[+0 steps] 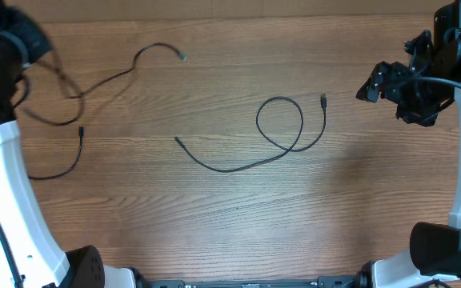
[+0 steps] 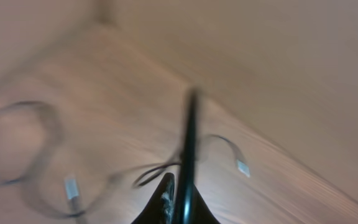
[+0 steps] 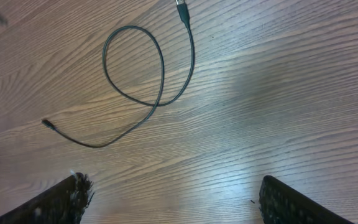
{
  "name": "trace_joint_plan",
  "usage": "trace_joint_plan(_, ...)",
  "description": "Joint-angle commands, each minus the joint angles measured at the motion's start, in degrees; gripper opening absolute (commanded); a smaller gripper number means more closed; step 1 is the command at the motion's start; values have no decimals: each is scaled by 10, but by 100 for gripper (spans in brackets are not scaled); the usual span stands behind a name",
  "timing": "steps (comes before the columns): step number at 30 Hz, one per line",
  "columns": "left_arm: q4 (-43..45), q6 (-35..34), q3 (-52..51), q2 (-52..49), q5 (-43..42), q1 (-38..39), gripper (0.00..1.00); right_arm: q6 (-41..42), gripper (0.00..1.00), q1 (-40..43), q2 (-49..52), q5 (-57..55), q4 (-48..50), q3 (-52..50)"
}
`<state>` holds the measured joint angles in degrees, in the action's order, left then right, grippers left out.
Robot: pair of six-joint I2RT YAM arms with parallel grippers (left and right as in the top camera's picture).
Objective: Untangle cables
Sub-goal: 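Grasp another cable with the left gripper and pull it to the upper left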
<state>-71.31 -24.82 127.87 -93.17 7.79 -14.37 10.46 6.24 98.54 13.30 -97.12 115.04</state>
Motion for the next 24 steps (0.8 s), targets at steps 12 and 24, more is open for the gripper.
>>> trace_joint_plan(12, -23, -98, 4, 6, 161, -232, 4, -5, 85, -1, -6, 3, 1, 5)
trace_joint_plan(24, -35, -110, 1, -49, 40, -229, 4, -5, 85, -1, -6, 3, 1, 5)
